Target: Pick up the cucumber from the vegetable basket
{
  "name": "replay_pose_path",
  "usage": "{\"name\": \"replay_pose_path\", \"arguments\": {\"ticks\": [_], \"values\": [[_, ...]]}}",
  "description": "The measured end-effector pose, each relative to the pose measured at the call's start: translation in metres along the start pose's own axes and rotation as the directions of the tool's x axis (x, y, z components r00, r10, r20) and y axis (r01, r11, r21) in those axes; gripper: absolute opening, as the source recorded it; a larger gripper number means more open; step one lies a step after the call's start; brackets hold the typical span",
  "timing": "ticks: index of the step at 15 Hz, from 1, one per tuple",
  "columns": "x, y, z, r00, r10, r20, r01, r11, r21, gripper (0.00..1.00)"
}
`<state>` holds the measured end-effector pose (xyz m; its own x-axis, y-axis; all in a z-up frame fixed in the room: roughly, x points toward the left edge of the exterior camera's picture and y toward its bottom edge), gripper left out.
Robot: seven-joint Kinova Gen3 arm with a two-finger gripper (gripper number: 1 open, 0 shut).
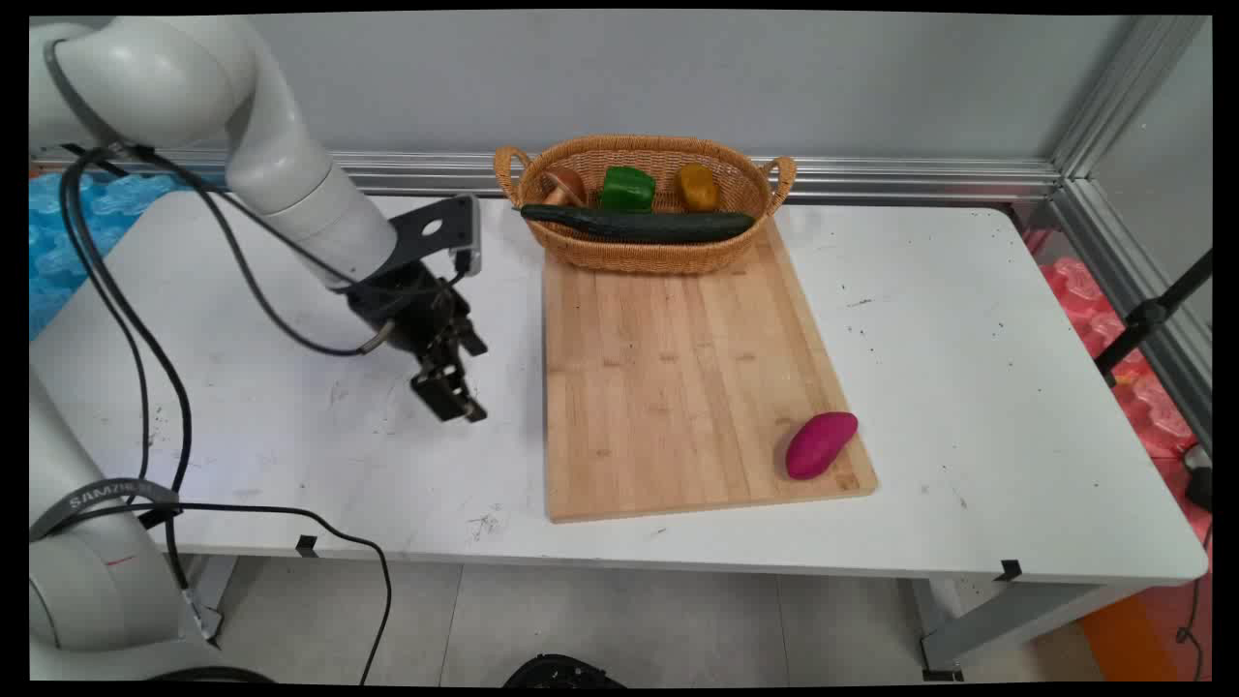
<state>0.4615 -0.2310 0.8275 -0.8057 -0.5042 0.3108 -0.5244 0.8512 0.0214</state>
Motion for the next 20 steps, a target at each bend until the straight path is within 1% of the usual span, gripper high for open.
{"name": "replay_pose_path", "arguments": {"ticks": [2, 5, 8, 11, 12, 15, 20], "values": [[0.012, -0.008, -0.002, 1.0, -0.003, -0.027, 0.004, 1.0, 0.016, 1.0], [0.041, -0.028, -0.009, 0.996, -0.003, -0.087, 0.008, 0.999, 0.051, 1.0], [0.075, -0.054, -0.017, 0.988, 0.009, -0.154, 0.006, 0.996, 0.092, 1.0], [0.103, -0.078, -0.02, 0.978, 0.023, -0.206, 0.003, 0.992, 0.125, 1.0], [0.109, -0.083, -0.021, 0.976, 0.026, -0.215, 0.003, 0.991, 0.132, 1.0], [0.135, -0.11, -0.02, 0.966, 0.051, -0.252, -0.01, 0.987, 0.161, 1.0], [0.164, -0.147, -0.012, 0.957, 0.101, -0.27, -0.049, 0.98, 0.193, 1.0]]}}
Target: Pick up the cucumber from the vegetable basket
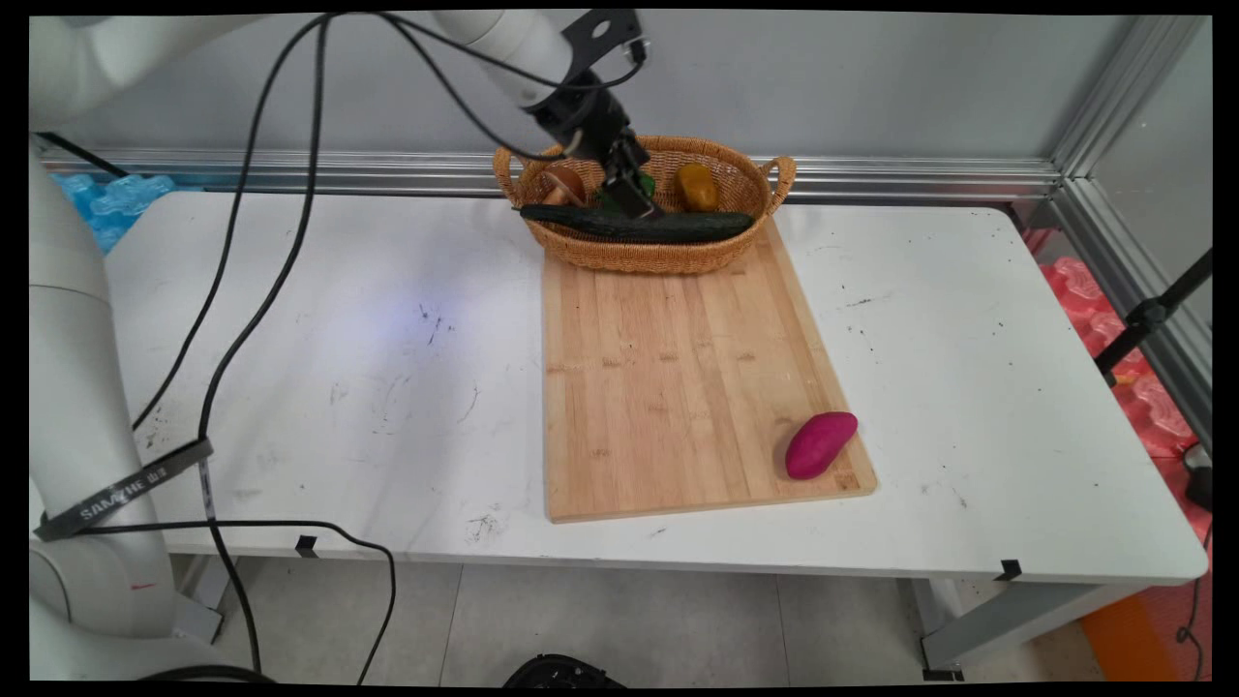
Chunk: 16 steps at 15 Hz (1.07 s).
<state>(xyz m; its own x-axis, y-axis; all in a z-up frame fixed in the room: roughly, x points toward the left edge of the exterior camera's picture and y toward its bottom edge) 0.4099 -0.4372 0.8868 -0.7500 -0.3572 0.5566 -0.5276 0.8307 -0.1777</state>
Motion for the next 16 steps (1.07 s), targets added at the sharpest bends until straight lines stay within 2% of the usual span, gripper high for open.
{"name": "replay_pose_path", "arguments": {"ticks": [3, 7, 16], "values": [[0.007, -0.017, 0.013, 1.0, 0.025, -0.005, -0.025, 1.0, 0.001, 1.0], [0.009, -0.039, 0.039, 0.997, 0.072, 0.009, -0.072, 0.997, -0.024, 1.0], [-0.002, -0.063, 0.081, 0.993, 0.106, 0.043, -0.103, 0.993, -0.06, 1.0]]}}
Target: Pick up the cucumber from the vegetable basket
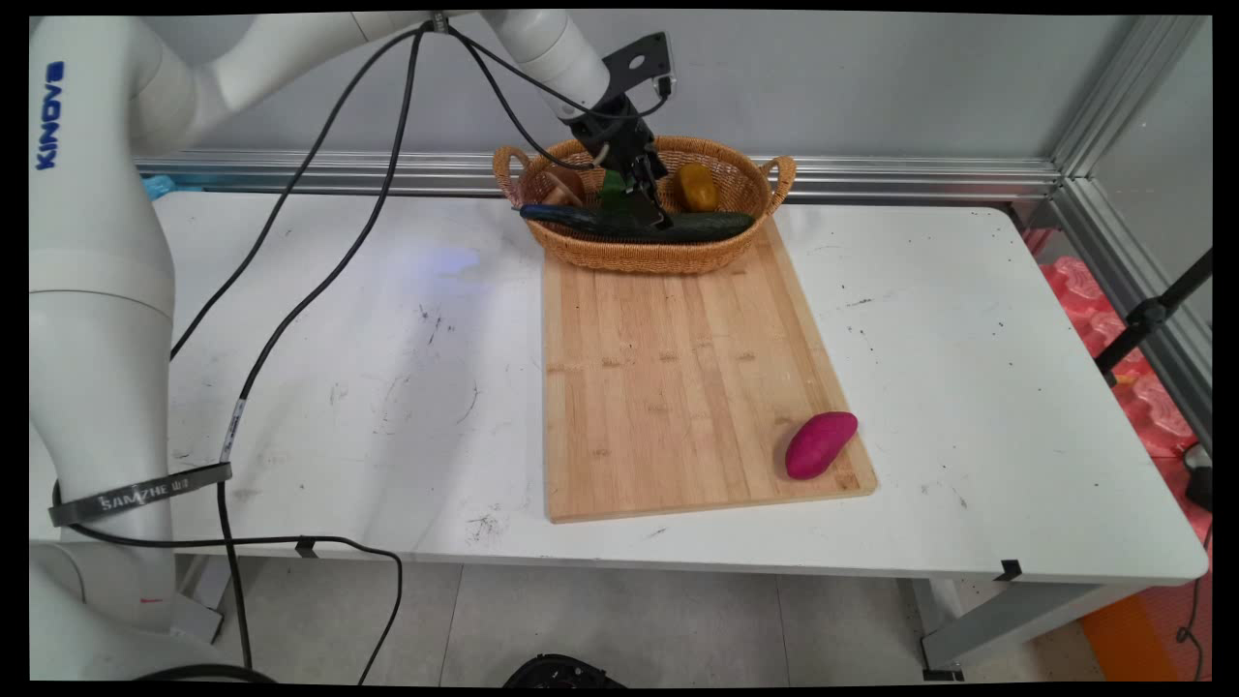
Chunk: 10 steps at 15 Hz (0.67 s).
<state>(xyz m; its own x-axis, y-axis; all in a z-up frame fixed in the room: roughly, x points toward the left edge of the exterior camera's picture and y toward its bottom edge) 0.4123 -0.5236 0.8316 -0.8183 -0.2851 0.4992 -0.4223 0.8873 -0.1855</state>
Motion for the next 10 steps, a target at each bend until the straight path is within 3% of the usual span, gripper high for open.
{"name": "replay_pose_path", "arguments": {"ticks": [10], "values": [[-0.008, -0.009, 0.032, 1.0, -0.002, 0.008, 0.002, 0.999, -0.04, 1.0]]}}
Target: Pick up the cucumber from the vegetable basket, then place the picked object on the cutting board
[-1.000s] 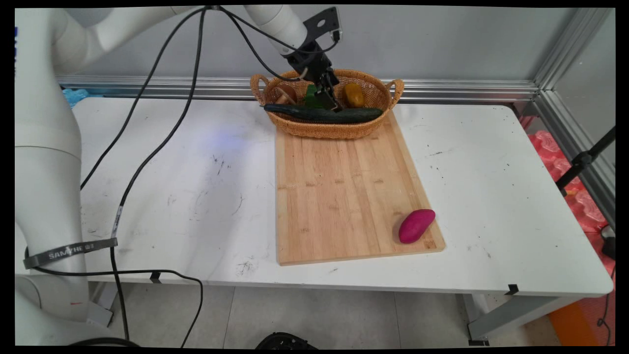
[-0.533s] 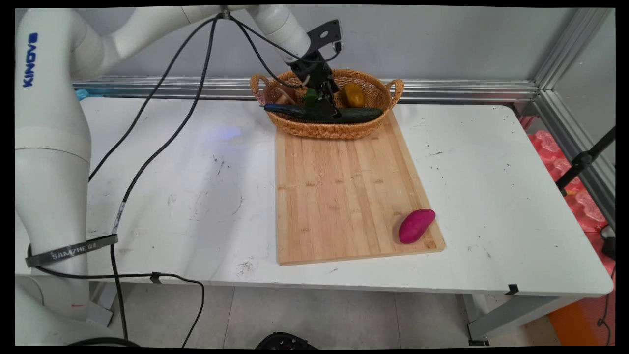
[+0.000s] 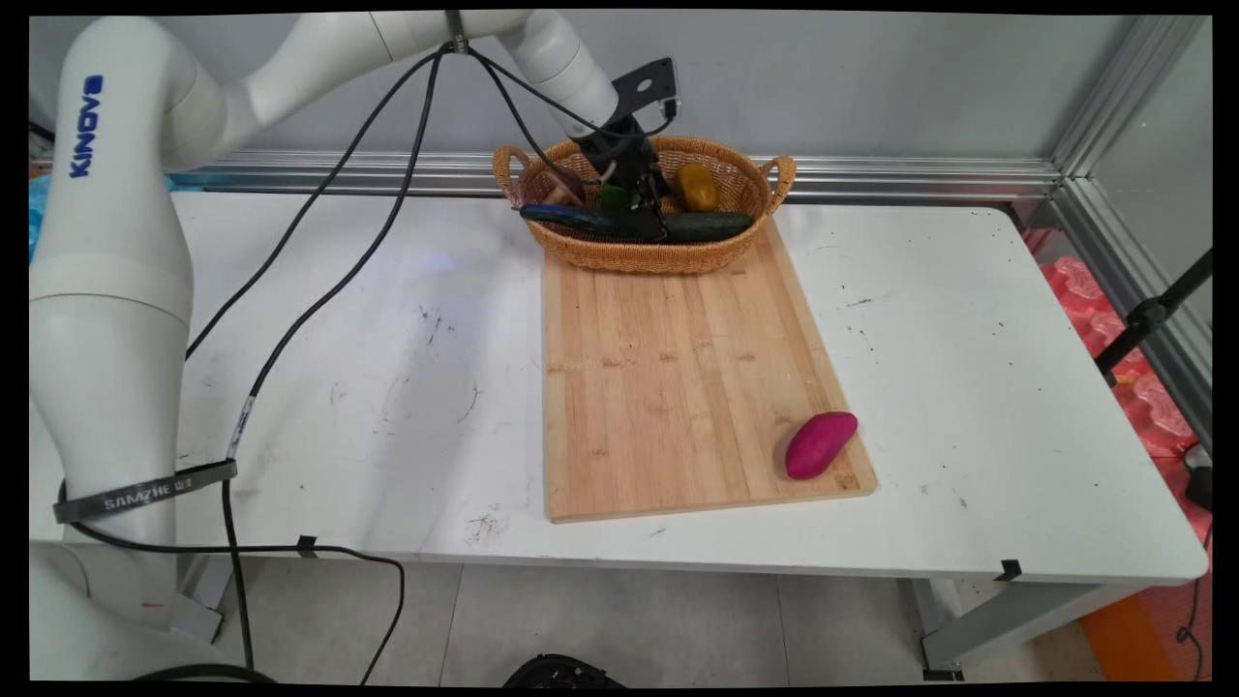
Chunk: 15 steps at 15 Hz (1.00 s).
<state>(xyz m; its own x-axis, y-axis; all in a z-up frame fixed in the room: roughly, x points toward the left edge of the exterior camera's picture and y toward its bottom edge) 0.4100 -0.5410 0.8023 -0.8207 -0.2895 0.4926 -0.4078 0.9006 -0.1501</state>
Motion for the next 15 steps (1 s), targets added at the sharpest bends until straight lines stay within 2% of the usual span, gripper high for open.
{"name": "replay_pose_path", "arguments": {"ticks": [4, 5, 15], "values": [[-0.0025, -0.0012, 0.006, 1.0, 0.002, 0.004, -0.002, 1.0, -0.009, 1.0], [-0.0029, -0.0013, 0.0069, 1.0, 0.003, 0.005, -0.003, 1.0, -0.011, 0.0], [0.0019, -0.0046, 0.0018, 1.0, 0.009, 0.0, -0.009, 1.0, -0.006, 0.0]]}}
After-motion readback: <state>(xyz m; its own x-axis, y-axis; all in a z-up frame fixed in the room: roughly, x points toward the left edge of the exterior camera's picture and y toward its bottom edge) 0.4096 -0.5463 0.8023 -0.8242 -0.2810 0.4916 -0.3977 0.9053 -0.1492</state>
